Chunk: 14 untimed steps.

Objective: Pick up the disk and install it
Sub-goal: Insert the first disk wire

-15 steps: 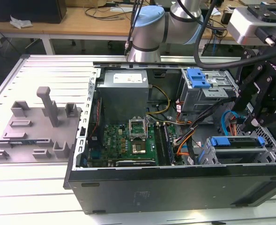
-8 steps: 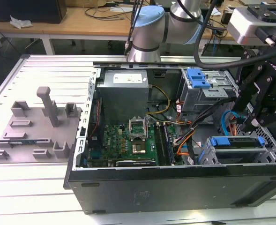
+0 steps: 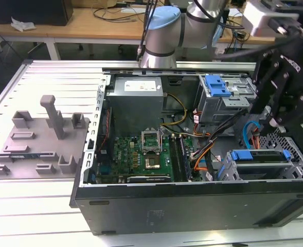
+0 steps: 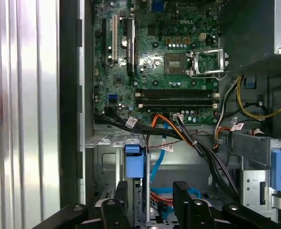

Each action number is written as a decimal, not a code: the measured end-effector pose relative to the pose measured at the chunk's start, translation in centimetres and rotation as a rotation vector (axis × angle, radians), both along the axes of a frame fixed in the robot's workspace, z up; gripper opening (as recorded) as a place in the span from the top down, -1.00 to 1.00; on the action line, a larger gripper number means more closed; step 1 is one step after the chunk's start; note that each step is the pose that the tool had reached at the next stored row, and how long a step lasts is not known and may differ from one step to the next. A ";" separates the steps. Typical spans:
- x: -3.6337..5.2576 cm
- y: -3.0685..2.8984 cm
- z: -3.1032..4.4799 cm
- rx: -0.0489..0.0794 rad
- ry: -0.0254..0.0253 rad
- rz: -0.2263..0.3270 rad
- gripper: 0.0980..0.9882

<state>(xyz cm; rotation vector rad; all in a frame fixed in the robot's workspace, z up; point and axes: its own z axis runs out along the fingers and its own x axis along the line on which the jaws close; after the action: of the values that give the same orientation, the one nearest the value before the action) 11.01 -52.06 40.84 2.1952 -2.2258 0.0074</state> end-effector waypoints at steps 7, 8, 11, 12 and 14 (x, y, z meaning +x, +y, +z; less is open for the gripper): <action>0.90 4.09 -0.10 -0.051 -0.0001 0.000 0.09; 1.14 4.54 -0.16 -0.052 0.0000 0.000 0.09; 2.33 5.78 -0.58 -0.052 0.0036 0.000 0.09; 2.77 6.01 -0.68 -0.052 0.0061 0.000 0.09; 3.84 6.33 -0.74 -0.052 0.0080 0.000 0.09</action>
<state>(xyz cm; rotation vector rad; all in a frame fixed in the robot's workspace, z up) 14.85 -45.74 40.10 2.1650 -2.1955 0.0558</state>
